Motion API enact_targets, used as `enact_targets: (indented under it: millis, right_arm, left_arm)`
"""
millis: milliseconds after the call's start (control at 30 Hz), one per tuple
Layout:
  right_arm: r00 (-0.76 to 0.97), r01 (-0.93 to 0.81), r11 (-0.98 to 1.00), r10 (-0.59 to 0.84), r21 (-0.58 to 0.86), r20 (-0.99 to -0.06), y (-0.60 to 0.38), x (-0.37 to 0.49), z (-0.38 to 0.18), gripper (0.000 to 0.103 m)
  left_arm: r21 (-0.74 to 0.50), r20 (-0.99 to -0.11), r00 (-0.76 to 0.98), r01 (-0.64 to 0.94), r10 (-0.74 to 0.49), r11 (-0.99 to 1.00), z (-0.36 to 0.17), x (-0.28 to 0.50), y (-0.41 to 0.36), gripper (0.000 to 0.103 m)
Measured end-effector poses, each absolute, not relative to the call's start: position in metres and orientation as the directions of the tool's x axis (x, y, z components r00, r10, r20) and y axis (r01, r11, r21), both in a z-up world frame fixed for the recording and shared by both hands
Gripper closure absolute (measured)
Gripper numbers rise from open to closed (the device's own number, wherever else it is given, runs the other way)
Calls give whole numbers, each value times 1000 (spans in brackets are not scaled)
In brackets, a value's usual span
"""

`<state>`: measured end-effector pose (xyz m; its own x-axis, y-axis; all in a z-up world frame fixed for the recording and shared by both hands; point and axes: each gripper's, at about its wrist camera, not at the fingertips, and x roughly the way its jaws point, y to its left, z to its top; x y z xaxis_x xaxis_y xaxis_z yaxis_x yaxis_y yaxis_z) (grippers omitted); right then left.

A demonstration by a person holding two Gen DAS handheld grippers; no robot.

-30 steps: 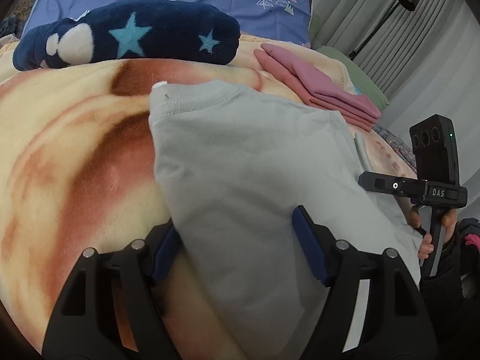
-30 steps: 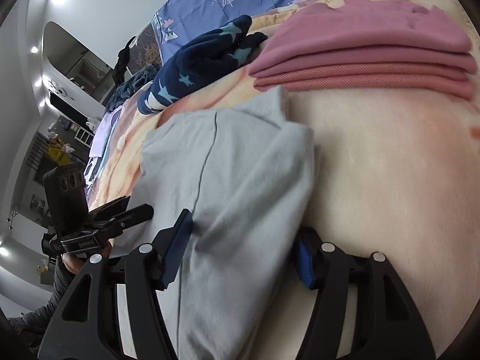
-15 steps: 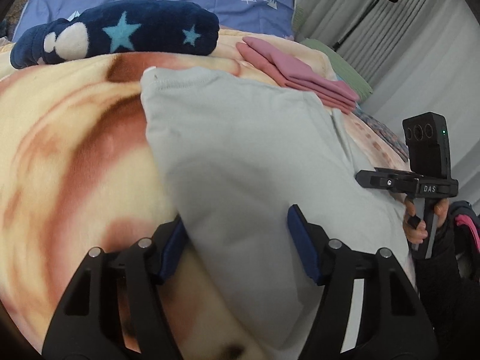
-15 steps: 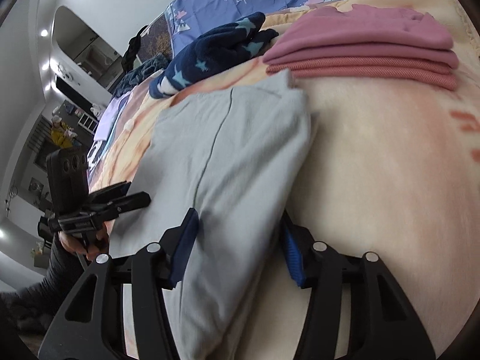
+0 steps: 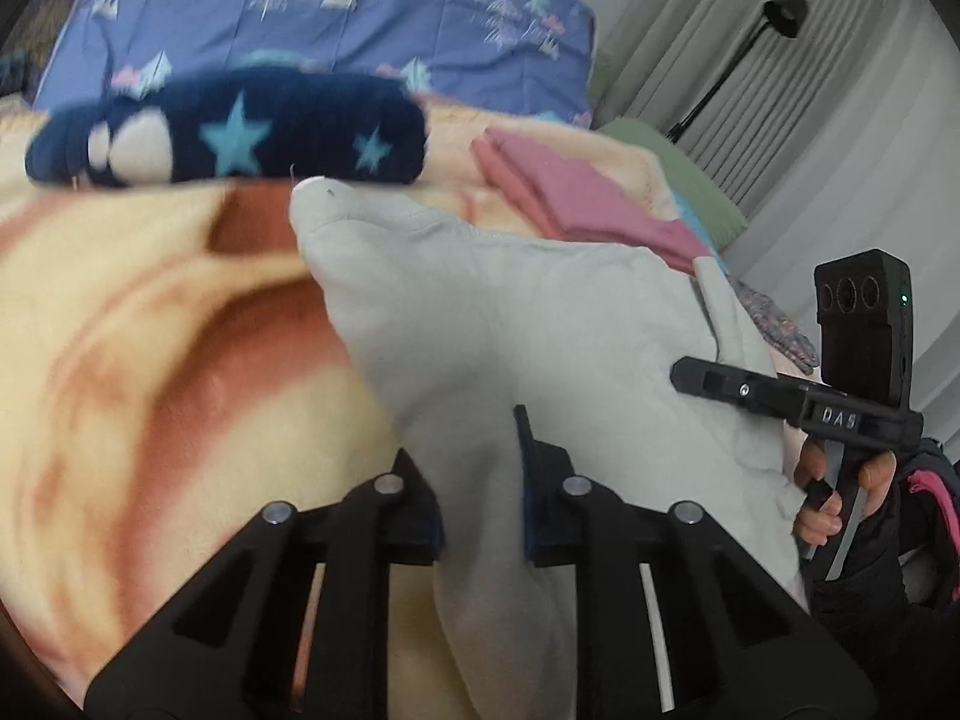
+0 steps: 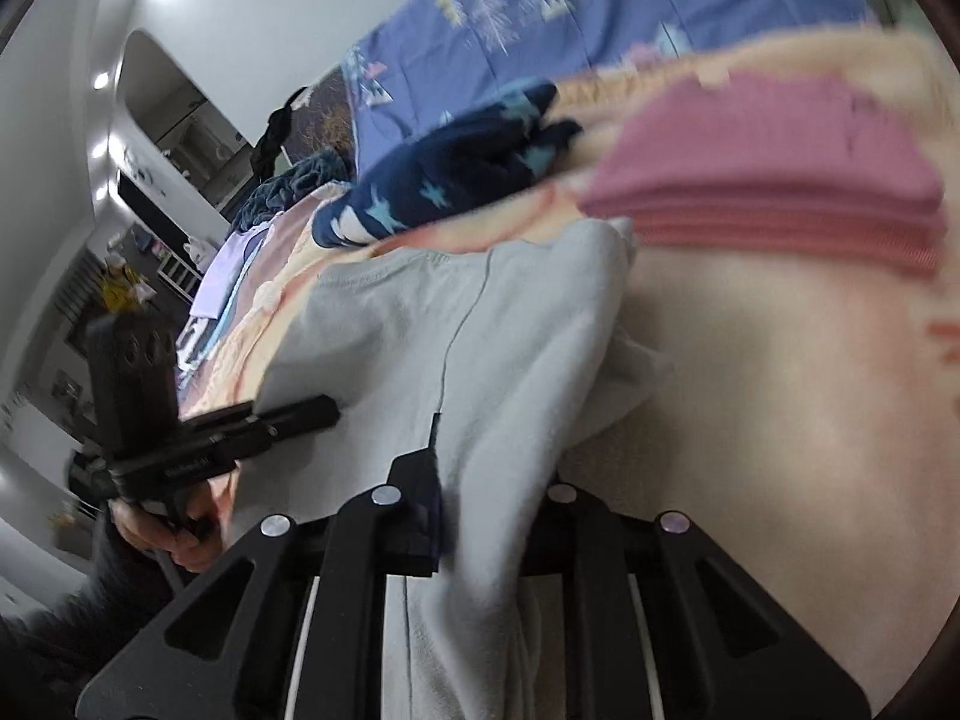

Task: Fold small clothes
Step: 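Lift the grey shirt with both grippers and place it onto the pink stack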

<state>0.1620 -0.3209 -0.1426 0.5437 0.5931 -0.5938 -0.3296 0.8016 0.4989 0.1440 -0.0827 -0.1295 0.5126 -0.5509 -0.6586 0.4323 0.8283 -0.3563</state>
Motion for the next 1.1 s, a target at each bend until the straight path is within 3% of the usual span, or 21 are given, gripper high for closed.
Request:
enact_targets:
  millis: [300, 467, 600, 900, 1100]
  right_arm:
    - [777, -359, 868, 482, 344, -405, -345, 97, -41, 88]
    - [866, -274, 912, 372, 305, -333, -386, 95, 3, 88]
    - [911, -206, 942, 283, 264, -299, -416, 108, 34, 88]
    - [930, -109, 946, 205, 305, -304, -476, 173, 46, 88]
    - [907, -80, 928, 219, 364, -359, -493, 249, 22, 87]
  left_arm:
    - [-186, -500, 642, 576, -581, 796, -18, 119, -131, 86]
    - [-21, -442, 691, 629, -571, 777, 36, 138, -193, 86]
    - [32, -426, 729, 605, -537, 796, 63, 166, -237, 86]
    - [194, -416, 795, 552, -442, 811, 79, 245, -313, 85]
    - [264, -434, 831, 486, -347, 833, 54, 302, -338, 84]
